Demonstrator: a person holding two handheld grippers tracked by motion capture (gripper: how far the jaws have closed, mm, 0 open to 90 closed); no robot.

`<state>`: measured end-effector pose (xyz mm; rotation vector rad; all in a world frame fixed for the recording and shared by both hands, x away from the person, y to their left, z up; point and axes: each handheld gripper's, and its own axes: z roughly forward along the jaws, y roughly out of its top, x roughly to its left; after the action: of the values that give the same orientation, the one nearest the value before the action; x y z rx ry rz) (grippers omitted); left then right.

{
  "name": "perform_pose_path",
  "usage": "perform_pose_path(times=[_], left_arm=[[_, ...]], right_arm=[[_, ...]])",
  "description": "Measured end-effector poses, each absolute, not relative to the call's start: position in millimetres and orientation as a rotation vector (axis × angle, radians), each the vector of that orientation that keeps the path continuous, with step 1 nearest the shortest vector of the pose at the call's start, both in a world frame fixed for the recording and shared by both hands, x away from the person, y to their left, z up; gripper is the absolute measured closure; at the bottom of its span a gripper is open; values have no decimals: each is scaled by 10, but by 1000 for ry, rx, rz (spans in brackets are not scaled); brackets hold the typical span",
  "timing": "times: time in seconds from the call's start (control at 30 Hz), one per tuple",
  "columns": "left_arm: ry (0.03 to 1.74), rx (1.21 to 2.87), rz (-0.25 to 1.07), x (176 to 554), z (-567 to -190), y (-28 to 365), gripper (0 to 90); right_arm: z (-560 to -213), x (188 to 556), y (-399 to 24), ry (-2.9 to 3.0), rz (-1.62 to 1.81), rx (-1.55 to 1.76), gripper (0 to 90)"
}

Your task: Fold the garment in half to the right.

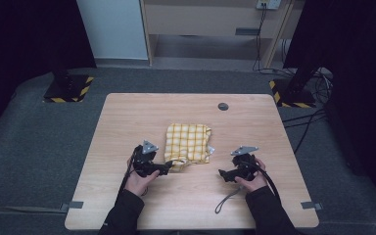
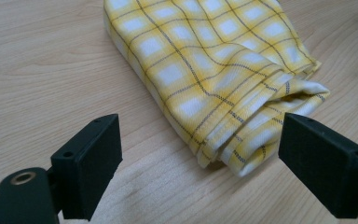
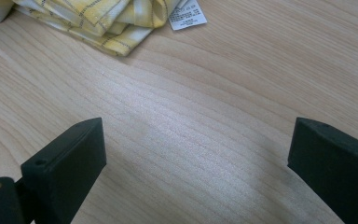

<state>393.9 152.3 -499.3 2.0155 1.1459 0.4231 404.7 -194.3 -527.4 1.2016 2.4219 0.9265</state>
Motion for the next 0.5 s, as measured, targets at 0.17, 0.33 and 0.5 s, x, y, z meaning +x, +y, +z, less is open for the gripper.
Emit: perform_pose_path(times=[0.17, 0.33, 0.5], left_arm=[[1141, 1975, 433, 3996, -4938, 1453, 122], [1166, 1941, 434, 4076, -4929, 1374, 124], [1193, 1913, 444, 4162, -4942, 1299, 124]], right_arm=[[-5281, 4049, -1942, 2423, 922, 1204, 40], [-5284, 4051, -1948, 2423, 921, 1208, 40], [-5292, 4054, -1957, 2423, 918, 1209, 41]])
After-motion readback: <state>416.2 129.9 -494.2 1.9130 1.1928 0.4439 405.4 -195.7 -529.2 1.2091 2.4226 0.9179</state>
